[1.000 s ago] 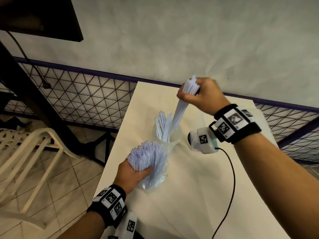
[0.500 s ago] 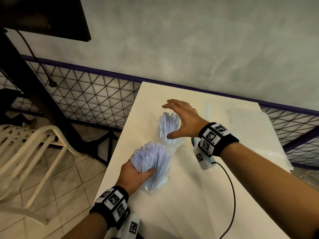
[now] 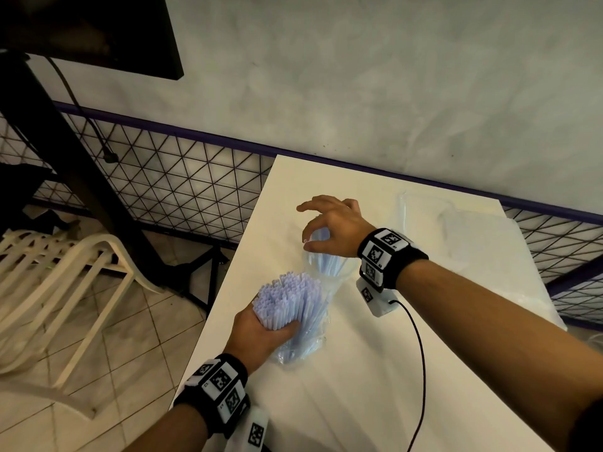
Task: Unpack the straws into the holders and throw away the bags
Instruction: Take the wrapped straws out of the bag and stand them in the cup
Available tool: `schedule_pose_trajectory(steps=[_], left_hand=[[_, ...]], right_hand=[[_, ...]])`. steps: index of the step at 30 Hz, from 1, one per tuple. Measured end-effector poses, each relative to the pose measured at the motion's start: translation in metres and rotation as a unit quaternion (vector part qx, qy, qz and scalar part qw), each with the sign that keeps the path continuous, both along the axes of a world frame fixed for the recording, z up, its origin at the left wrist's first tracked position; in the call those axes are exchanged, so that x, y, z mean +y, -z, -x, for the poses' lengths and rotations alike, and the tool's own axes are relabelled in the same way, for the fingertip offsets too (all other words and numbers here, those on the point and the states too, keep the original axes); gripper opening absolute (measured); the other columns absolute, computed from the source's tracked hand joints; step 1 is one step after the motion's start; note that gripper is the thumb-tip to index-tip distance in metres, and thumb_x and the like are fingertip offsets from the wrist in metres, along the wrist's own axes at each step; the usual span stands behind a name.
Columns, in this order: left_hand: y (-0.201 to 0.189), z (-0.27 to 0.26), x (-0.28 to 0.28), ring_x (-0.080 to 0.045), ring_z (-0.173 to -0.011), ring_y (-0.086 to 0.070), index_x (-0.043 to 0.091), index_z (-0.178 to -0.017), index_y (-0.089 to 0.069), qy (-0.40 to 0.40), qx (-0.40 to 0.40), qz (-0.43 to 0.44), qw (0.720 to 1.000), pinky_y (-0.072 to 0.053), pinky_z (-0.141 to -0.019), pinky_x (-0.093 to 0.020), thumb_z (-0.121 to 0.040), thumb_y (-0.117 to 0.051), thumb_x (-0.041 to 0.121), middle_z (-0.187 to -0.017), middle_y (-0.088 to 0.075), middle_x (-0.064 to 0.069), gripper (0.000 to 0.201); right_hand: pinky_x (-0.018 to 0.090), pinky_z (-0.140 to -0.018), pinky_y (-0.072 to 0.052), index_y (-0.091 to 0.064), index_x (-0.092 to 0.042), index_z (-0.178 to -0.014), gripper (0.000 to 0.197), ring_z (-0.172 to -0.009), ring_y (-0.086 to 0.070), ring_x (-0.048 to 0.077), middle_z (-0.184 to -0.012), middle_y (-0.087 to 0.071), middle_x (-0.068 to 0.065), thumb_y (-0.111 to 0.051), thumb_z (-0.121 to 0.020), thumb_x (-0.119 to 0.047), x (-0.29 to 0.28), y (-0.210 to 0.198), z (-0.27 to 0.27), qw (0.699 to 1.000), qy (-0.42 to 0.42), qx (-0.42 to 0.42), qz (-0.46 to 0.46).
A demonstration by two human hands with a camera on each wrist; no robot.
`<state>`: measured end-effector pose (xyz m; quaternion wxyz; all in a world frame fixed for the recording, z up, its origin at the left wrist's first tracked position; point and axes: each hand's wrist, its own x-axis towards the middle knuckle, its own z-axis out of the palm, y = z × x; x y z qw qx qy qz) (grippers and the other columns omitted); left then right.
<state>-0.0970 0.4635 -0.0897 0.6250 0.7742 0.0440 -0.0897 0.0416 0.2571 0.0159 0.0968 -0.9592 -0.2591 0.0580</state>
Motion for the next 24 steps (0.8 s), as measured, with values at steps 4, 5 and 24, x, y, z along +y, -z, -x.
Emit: schedule_pose_trajectory(steps=[4, 5, 24], left_hand=[[0.0, 0.0, 0.0, 0.008, -0.085, -0.066, 0.033, -0.096, -0.063, 0.002, 0.001, -0.006, 1.0, -0.05, -0.074, -0.011, -0.064, -0.089, 0.017, -0.095, -0.07, 0.014, 0.043], [0.0, 0.0, 0.0, 0.007, -0.085, -0.066, 0.032, -0.096, -0.064, 0.002, 0.002, -0.005, 1.0, -0.051, -0.074, -0.013, -0.064, -0.088, 0.017, -0.096, -0.071, 0.013, 0.043], [0.001, -0.004, 0.0, -0.008, -0.097, -0.068, 0.022, -0.112, -0.065, 0.013, 0.008, 0.002, 1.0, -0.055, -0.086, -0.029, -0.048, -0.081, 0.05, -0.103, -0.072, 0.008, 0.072]], right_hand=[[0.044, -0.096, -0.021, -0.07, -0.03, -0.09, 0.008, -0.135, -0.04, 0.014, -0.141, -0.051, -0.013, -0.066, -0.087, -0.036, 0.004, 0.001, -0.002, 0.999, 0.033, -0.008, -0.025], [0.041, -0.094, -0.022, -0.068, -0.028, -0.091, 0.008, -0.128, -0.048, 0.015, -0.135, -0.057, -0.012, -0.063, -0.088, -0.033, 0.005, -0.001, -0.003, 0.996, 0.069, -0.012, -0.055], [0.013, -0.068, -0.048, -0.045, -0.026, -0.14, 0.073, -0.081, -0.061, 0.01, -0.121, -0.054, -0.012, -0.081, -0.078, -0.038, -0.017, -0.021, 0.107, 0.969, 0.077, 0.158, -0.174]])
